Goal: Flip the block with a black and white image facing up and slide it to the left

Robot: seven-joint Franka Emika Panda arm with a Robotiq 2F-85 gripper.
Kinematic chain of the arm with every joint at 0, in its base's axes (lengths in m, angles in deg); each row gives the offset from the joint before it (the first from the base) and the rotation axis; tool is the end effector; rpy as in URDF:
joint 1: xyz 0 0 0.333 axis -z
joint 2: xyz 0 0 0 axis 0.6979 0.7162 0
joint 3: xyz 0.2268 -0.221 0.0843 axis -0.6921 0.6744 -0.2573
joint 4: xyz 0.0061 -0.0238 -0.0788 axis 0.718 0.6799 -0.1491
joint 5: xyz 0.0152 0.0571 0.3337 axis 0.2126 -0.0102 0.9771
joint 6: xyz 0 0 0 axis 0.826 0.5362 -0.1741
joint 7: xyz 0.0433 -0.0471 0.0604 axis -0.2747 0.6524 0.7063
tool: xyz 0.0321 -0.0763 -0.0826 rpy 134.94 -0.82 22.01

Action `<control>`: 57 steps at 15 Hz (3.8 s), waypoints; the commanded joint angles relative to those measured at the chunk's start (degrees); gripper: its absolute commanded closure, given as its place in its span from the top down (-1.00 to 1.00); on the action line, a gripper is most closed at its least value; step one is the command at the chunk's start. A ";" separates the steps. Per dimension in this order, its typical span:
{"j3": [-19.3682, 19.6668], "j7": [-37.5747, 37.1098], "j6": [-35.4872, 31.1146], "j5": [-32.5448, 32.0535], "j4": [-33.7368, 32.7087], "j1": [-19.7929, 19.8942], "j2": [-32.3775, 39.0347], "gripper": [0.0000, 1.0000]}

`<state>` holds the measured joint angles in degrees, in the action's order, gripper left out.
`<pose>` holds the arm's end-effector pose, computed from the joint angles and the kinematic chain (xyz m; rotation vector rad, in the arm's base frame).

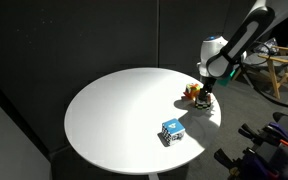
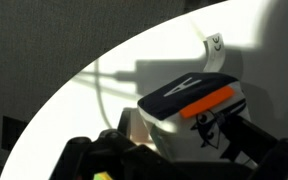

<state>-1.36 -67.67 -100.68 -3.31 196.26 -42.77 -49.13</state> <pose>0.4997 -0.0746 0.2027 2.9741 0.2847 -0.1430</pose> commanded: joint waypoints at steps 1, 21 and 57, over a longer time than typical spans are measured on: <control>0.70 -2.90 -2.12 -3.08 3.00 -2.16 -1.51 1.00; -8.57 -10.90 11.91 5.60 9.39 -6.81 -15.37 1.00; -1.46 -17.42 -6.63 3.44 6.91 -2.98 -6.42 1.00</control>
<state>-4.17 -86.35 -106.30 1.03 205.42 -45.55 -58.14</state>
